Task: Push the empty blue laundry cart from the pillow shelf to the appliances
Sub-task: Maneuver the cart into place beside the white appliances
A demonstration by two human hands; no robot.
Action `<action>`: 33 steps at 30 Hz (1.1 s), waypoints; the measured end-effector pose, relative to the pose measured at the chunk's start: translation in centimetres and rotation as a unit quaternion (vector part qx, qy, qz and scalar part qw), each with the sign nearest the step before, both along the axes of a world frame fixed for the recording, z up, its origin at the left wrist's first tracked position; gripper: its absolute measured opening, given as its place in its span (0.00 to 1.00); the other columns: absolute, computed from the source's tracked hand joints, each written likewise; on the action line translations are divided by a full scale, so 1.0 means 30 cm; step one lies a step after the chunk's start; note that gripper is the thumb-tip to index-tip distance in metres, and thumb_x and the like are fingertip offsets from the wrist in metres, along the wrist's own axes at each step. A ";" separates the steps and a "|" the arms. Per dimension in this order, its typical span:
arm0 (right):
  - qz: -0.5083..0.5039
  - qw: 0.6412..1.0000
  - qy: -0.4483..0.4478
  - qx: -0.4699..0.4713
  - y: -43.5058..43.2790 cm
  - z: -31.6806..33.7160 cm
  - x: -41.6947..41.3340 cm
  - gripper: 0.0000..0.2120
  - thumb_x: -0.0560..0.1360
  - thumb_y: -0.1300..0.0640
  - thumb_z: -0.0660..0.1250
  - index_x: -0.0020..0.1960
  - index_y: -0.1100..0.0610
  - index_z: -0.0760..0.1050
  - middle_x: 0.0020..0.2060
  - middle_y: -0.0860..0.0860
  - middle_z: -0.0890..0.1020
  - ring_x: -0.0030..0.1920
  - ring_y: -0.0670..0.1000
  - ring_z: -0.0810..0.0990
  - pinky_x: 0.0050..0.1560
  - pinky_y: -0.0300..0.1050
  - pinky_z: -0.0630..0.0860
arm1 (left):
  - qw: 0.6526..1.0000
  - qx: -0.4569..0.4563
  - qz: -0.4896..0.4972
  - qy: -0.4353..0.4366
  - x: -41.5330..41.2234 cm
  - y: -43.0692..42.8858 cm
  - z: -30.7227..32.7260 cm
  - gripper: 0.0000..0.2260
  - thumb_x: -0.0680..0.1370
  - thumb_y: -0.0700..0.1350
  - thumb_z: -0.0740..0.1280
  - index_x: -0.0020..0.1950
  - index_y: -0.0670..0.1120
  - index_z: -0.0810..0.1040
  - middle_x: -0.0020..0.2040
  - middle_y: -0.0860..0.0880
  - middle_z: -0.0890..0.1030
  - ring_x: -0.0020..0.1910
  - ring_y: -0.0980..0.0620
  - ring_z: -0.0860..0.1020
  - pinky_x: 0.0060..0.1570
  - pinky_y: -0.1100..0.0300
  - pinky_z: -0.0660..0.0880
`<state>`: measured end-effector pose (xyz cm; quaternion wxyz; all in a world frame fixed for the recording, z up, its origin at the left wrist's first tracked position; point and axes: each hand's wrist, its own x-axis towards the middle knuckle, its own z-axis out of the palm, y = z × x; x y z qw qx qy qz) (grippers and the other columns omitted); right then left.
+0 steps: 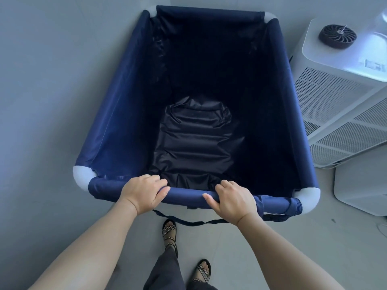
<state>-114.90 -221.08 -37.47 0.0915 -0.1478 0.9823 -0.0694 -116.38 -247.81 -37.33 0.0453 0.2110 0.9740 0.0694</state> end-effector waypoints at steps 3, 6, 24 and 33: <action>-0.007 1.000 0.006 -0.001 -0.003 0.004 -0.075 0.31 0.72 0.32 0.41 0.40 0.55 0.72 0.36 0.49 0.73 0.39 0.52 0.72 0.31 0.45 0.62 | 1.000 0.006 -0.005 0.005 -0.087 0.001 0.003 0.24 0.74 0.58 0.42 0.40 0.47 0.73 0.35 0.50 0.76 0.36 0.47 0.75 0.29 0.58 0.64; -0.009 1.000 0.004 -0.003 -0.014 0.001 -0.129 0.31 0.72 0.33 0.43 0.40 0.55 0.73 0.36 0.50 0.75 0.39 0.53 0.73 0.31 0.46 0.64 | 1.000 0.000 -0.016 0.010 -0.158 -0.010 0.012 0.22 0.75 0.57 0.45 0.39 0.47 0.73 0.34 0.51 0.75 0.34 0.48 0.74 0.27 0.59 0.63; -0.029 1.000 -0.007 -0.001 -0.030 0.019 -0.113 0.30 0.72 0.32 0.43 0.41 0.54 0.71 0.38 0.49 0.75 0.41 0.52 0.74 0.33 0.44 0.63 | 0.998 -0.020 -0.033 -0.047 -0.170 -0.027 0.022 0.22 0.74 0.62 0.43 0.42 0.50 0.70 0.39 0.54 0.72 0.42 0.51 0.74 0.32 0.58 0.63; 0.007 0.999 -0.043 -0.023 -0.019 0.032 -0.004 0.28 0.67 0.25 0.48 0.40 0.52 0.63 0.38 0.45 0.67 0.40 0.48 0.65 0.36 0.44 0.64 | 0.998 -0.005 0.046 0.041 0.035 -0.024 0.016 0.17 0.71 0.63 0.64 0.53 0.56 0.77 0.39 0.52 0.75 0.37 0.48 0.75 0.42 0.53 0.71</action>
